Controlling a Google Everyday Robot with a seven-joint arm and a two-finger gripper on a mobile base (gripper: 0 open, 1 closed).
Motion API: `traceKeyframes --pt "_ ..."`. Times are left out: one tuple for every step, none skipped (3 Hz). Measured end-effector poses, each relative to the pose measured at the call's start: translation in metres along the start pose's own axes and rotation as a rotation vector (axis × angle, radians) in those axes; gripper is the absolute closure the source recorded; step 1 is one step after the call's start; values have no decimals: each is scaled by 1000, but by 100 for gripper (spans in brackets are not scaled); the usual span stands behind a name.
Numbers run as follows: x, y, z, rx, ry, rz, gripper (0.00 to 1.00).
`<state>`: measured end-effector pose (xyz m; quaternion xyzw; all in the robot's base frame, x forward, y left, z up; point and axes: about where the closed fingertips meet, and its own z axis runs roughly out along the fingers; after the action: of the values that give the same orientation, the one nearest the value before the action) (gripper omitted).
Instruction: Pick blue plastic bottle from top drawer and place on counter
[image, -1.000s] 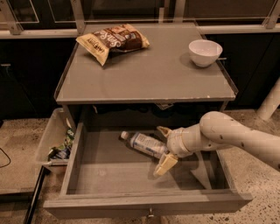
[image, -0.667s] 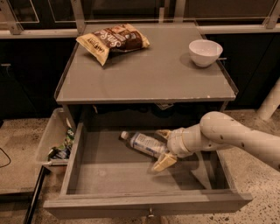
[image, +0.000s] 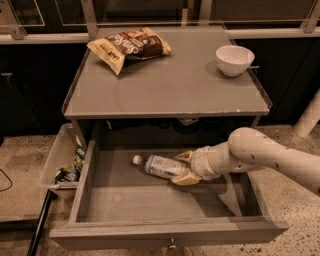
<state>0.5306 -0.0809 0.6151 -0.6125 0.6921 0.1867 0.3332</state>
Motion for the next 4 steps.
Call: traceKeyframes --pt "0 0 0 0 0 0 88" --pt "2 7 -5 -17 19 0 100" --pt "-8 18 -31 -47 13 -17 100" --pt "-27 28 -70 -79 -34 -33 100"
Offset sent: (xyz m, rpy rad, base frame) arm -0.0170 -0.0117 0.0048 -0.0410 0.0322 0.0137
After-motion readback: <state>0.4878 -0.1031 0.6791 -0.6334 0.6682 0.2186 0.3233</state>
